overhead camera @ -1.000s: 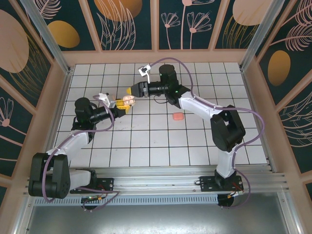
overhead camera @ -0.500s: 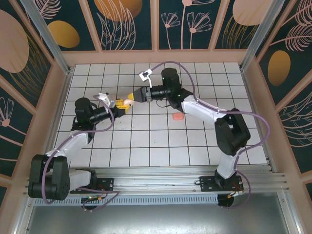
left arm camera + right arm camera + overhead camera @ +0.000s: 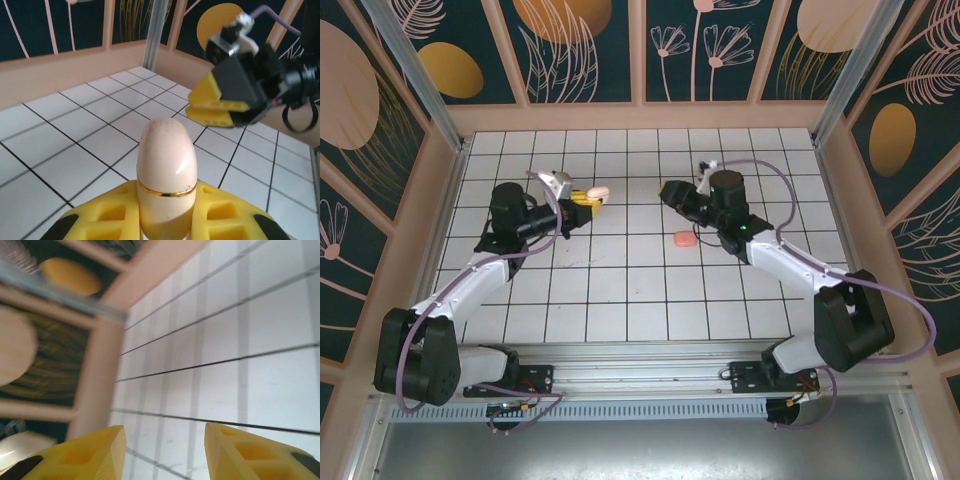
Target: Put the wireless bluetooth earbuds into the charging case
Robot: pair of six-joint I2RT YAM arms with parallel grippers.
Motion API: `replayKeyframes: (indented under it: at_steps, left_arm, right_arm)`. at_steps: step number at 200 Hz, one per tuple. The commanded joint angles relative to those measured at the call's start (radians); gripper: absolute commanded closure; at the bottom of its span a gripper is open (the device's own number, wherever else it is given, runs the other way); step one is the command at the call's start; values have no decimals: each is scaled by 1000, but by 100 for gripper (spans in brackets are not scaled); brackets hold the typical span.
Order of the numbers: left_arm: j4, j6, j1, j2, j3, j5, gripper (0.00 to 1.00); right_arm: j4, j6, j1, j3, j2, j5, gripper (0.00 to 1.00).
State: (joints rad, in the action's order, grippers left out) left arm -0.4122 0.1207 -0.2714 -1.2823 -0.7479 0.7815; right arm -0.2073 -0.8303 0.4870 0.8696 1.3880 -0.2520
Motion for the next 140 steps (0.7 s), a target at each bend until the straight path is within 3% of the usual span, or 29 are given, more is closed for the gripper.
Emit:
replayKeyframes:
  at_steps: [1, 30, 66, 140]
  left_arm:
    - [128, 178, -83, -44, -74, -132, 91]
    - [296, 321, -189, -162, -203, -236, 90]
    - [419, 565, -228, -362, -317, -205, 90]
    - [557, 606, -326, -578, -418, -182, 84]
  right_arm:
    - [143, -31, -3, -32, -94, 207, 54]
    - [248, -4, -17, -64, -154, 242, 54]
    - [259, 3, -26, -118, -198, 241, 54]
    - [266, 66, -50, -123, -154, 152, 55]
